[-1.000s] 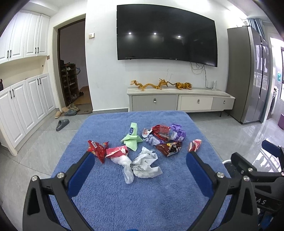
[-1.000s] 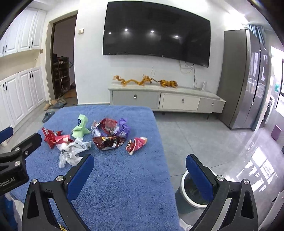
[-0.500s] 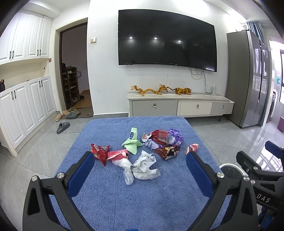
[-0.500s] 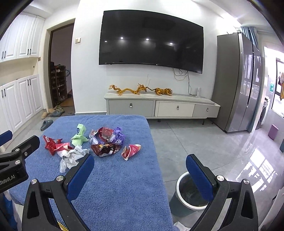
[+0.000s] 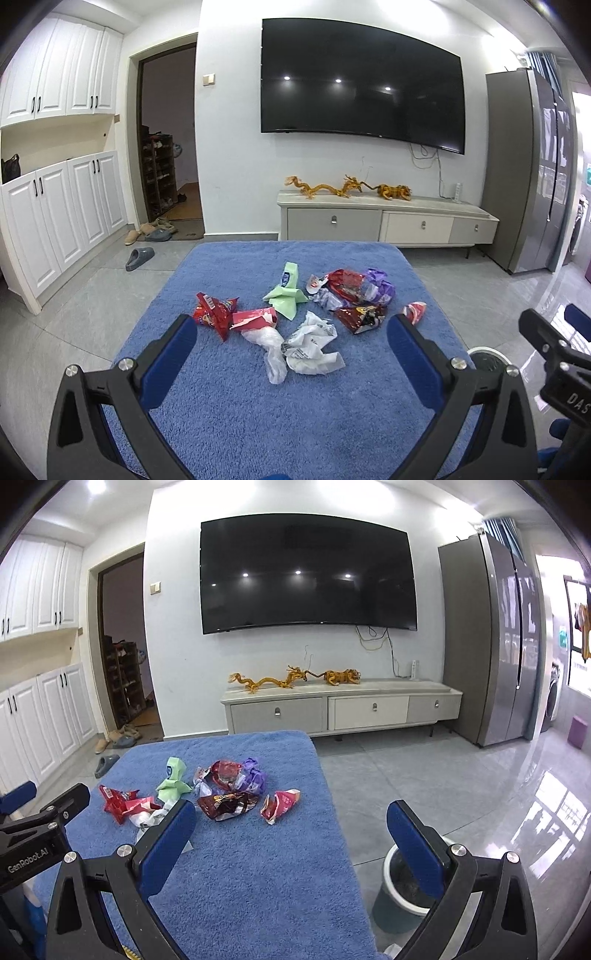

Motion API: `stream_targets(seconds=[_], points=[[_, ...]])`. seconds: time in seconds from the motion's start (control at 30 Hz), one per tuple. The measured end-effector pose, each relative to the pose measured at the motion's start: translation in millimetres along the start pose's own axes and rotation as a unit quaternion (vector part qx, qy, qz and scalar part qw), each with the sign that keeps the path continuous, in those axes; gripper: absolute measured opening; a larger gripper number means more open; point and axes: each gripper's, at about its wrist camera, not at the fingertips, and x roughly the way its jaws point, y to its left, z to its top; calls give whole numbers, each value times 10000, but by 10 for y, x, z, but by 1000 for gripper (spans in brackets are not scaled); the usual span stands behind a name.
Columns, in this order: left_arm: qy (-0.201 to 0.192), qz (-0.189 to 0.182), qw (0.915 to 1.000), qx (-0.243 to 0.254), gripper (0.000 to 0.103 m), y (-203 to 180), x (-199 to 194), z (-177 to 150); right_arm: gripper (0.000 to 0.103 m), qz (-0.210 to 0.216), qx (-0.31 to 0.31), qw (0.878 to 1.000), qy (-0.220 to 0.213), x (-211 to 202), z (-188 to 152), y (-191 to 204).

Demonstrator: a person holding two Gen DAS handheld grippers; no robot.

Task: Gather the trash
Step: 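Move both tools toward the wrappers on the blue towel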

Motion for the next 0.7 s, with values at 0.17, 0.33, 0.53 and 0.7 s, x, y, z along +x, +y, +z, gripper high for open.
stream_targets(seconds=[0.17,0.33,0.53,0.7], points=[[18,4,10000,-81,103,44,105,-49,103,64,105,9999,112,55,-49,-72],[78,-90,9999,7,103,70,204,-82,103,80,37,9997,208,118,-88,-79],[129,40,9997,-178,103,346,346,-25,103,-16,-151,9999,-1,52,-46,-72],[151,267,9984,-469,103,652,455,12,103,-85,-113,9998,-115,33,-9,-116]])
